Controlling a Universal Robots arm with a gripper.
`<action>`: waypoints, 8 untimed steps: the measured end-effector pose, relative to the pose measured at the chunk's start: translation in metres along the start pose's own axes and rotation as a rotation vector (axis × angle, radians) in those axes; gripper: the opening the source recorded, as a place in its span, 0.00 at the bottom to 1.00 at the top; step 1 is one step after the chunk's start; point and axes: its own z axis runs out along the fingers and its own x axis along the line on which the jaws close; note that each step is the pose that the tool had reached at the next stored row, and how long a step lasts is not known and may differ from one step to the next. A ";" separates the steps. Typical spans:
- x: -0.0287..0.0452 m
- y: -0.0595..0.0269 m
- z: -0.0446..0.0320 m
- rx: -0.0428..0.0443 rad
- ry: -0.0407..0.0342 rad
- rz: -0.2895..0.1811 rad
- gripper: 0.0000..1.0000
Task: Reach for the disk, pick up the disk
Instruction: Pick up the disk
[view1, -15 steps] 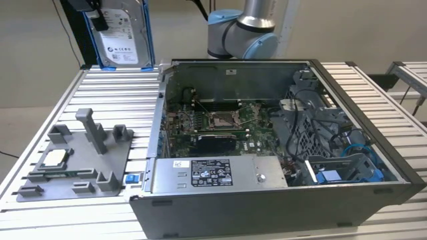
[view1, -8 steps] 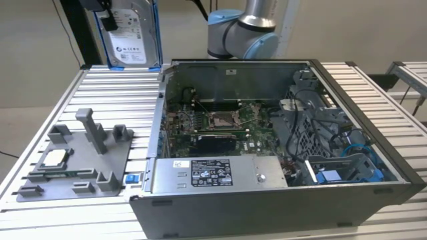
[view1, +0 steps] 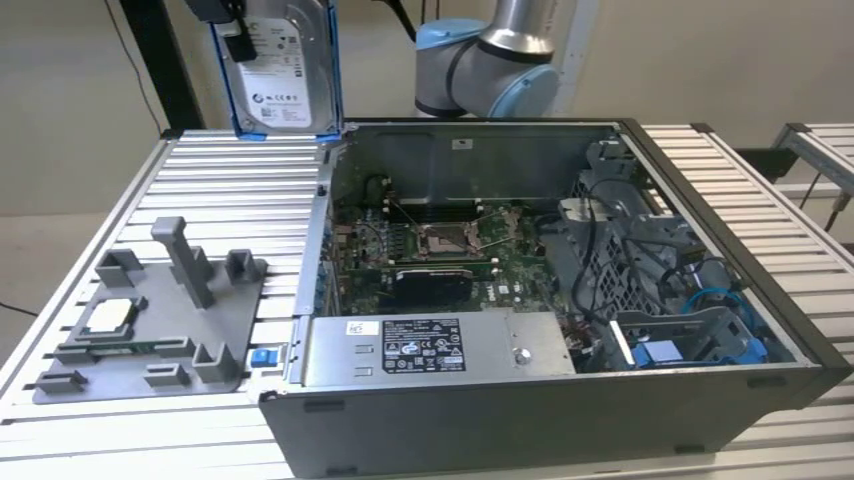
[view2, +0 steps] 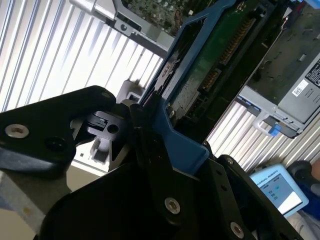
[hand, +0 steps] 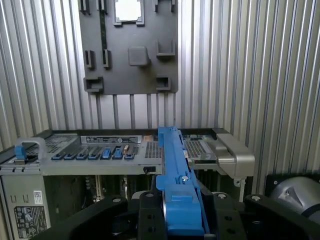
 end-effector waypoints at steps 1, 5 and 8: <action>-0.0001 -0.0023 0.0003 -0.0001 0.0001 0.000 0.00; -0.0004 -0.0119 0.0018 -0.0002 0.0001 0.000 0.00; -0.0006 -0.0192 0.0029 -0.0002 0.0000 0.000 0.00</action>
